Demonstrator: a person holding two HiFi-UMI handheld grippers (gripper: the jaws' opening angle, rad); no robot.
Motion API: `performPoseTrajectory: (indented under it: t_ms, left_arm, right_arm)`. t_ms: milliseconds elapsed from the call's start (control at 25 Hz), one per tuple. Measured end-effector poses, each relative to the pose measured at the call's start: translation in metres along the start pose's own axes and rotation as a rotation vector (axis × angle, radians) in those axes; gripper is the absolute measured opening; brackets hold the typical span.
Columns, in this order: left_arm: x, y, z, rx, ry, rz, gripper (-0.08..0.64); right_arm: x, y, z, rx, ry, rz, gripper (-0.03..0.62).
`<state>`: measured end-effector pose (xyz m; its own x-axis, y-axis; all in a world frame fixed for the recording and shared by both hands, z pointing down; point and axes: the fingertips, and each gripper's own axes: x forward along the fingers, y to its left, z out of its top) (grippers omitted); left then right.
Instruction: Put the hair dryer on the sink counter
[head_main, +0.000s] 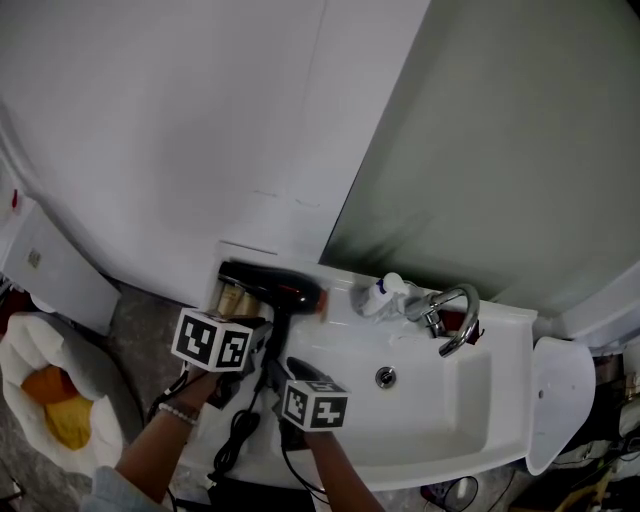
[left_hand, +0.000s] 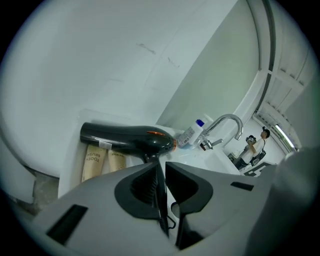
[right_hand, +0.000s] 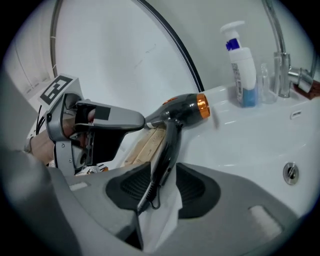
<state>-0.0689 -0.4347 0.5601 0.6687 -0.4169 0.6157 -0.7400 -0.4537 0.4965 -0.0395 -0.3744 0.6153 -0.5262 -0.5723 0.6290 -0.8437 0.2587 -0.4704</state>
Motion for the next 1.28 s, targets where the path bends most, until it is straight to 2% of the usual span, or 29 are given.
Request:
performPoseTrajectory:
  t_ms: [80,200,240,360,440,640,760,920,1160,1280]
  left_arm:
    - [-0.007,-0.012,0.003,0.007,-0.061,-0.034,0.005]
    - [-0.020,-0.028,0.008,0.047,-0.129,-0.060,0.005]
    - [-0.024,-0.031,0.009,0.074,-0.137,-0.055,0.005]
    - [-0.035,-0.044,0.013,0.141,-0.157,-0.046,0.005]
    - [-0.044,-0.053,0.014,0.173,-0.175,-0.044,0.005]
    - [-0.063,-0.073,0.015,0.272,-0.196,-0.028,0.003]
    - [-0.075,-0.085,0.021,0.306,-0.226,-0.027,0.003]
    - [-0.093,-0.101,0.030,0.334,-0.275,-0.027,0.003]
    - [-0.122,-0.116,0.036,0.365,-0.342,-0.002,0.003]
    - [-0.135,-0.119,0.035,0.371,-0.364,0.016,0.003]
  right_arm:
    - [-0.011,0.000,0.006,-0.038,-0.035,-0.015,0.152]
    - [-0.029,0.004,0.015,-0.122,-0.088,-0.048,0.149]
    - [-0.034,0.005,0.019,-0.138,-0.104,-0.060,0.102]
    - [-0.053,0.006,0.030,-0.147,-0.159,-0.090,0.020]
    - [-0.065,0.010,0.035,-0.155,-0.190,-0.094,0.000]
    - [-0.092,0.027,0.041,-0.237,-0.226,-0.074,0.000]
    - [-0.107,0.031,0.048,-0.229,-0.256,-0.071,0.000]
    - [-0.129,0.033,0.057,-0.188,-0.302,-0.067,-0.002]
    - [-0.162,0.038,0.071,-0.198,-0.378,-0.071,-0.002]
    - [-0.177,0.045,0.077,-0.234,-0.412,-0.076,-0.002]
